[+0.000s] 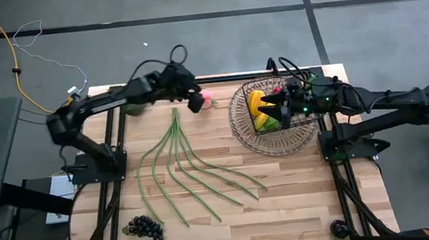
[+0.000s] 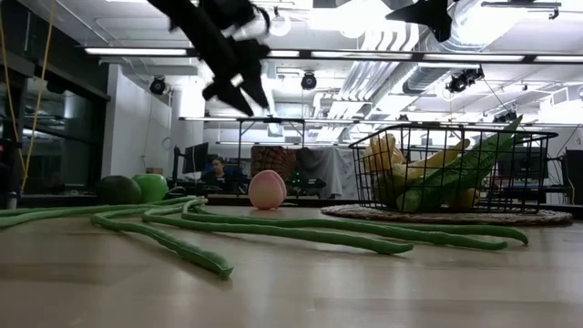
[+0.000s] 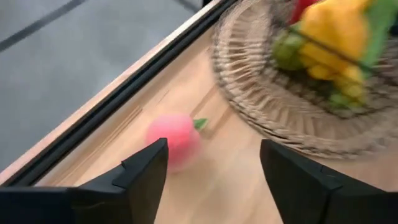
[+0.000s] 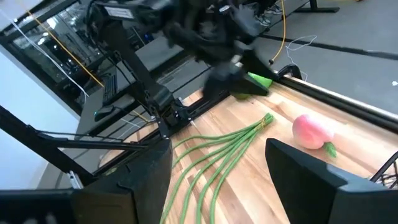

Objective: Build produce basket
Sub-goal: Put the pink peach into the wire basket

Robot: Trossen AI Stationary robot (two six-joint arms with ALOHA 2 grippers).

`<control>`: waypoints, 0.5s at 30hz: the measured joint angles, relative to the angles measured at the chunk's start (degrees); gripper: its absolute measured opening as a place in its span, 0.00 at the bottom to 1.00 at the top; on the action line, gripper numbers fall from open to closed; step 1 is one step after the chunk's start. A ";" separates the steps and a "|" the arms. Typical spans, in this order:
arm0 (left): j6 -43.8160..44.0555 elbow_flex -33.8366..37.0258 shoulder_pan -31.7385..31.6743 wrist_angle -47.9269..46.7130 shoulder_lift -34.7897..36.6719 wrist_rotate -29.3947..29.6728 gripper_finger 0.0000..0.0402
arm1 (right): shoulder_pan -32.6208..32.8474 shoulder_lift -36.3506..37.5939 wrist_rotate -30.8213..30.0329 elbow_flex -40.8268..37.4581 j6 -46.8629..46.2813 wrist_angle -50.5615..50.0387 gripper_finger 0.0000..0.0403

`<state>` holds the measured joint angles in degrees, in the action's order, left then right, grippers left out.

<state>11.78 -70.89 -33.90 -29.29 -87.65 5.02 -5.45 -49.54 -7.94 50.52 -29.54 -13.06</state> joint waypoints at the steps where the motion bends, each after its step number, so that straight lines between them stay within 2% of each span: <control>1: 0.00 -0.64 -0.30 0.22 -1.78 0.01 0.64 | 0.00 0.00 0.01 0.00 -0.29 0.00 0.62; 9: 1.49 -7.03 -1.09 0.95 -13.06 1.45 0.80 | 0.00 0.00 0.02 0.00 -0.59 -0.50 0.62; 15: 1.60 -9.73 -1.13 0.85 -18.02 3.58 0.83 | 0.00 0.00 0.00 0.00 -3.25 -2.18 0.62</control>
<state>13.39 -80.62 -35.03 -28.44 -105.66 8.60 -5.45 -49.54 -7.94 50.52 -32.79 -15.24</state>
